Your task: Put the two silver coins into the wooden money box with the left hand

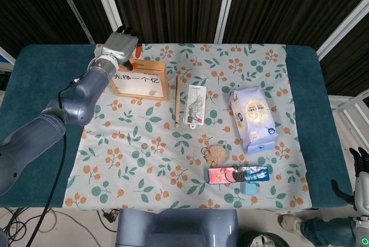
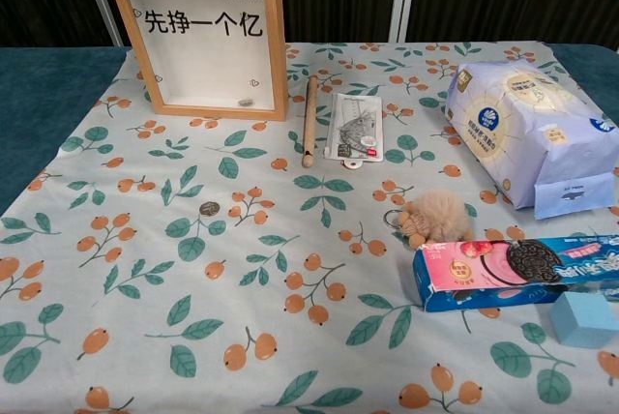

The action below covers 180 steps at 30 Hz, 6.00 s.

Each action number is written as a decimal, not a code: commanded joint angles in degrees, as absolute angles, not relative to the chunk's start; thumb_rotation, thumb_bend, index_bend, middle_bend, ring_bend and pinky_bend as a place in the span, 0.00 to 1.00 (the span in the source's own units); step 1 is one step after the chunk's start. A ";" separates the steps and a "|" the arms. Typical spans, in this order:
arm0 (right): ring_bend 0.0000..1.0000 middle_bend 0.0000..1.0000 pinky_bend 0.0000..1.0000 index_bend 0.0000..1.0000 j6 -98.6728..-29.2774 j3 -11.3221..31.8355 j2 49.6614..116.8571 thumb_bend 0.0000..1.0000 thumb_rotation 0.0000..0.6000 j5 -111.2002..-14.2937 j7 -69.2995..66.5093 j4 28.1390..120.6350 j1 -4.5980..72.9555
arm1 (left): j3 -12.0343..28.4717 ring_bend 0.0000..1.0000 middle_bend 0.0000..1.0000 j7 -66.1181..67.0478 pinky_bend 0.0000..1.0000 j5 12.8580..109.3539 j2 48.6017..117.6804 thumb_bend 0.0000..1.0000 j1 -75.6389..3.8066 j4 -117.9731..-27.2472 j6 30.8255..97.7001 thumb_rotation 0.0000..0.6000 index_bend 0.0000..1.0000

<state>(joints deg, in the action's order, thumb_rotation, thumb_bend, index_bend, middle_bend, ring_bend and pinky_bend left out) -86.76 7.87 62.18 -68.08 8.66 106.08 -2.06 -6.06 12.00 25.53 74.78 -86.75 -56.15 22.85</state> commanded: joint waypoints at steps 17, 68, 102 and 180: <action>0.00 0.05 0.00 0.13 -87.13 8.31 62.20 0.37 1.00 -67.11 8.92 106.11 -2.14 | -9.29 0.00 0.13 7.41 0.00 54.71 63.99 0.21 -59.98 -99.13 66.85 1.00 0.52; 0.00 0.05 0.00 0.13 -86.96 8.98 61.23 0.37 1.00 -65.39 7.59 106.83 -2.40 | 0.16 0.00 0.09 21.04 0.00 68.01 96.51 0.00 -49.70 -70.76 57.86 1.00 0.48; 0.00 0.05 0.00 0.13 -86.71 8.82 61.19 0.37 1.00 -65.16 8.00 106.90 -2.22 | 3.56 0.00 0.09 25.34 0.00 67.55 96.53 0.00 -47.84 -71.45 51.99 1.00 0.48; 0.00 0.05 0.00 0.15 -85.58 8.57 60.28 0.37 1.00 -64.38 7.75 107.38 -1.90 | 3.82 0.00 0.09 36.03 0.00 60.31 96.56 0.00 -48.49 -72.63 47.52 1.00 0.49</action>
<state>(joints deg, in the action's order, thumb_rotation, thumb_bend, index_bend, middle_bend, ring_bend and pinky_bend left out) -85.57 8.58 60.28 -64.38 7.75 107.37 -1.91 3.82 36.02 60.31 96.55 -48.49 -72.64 47.50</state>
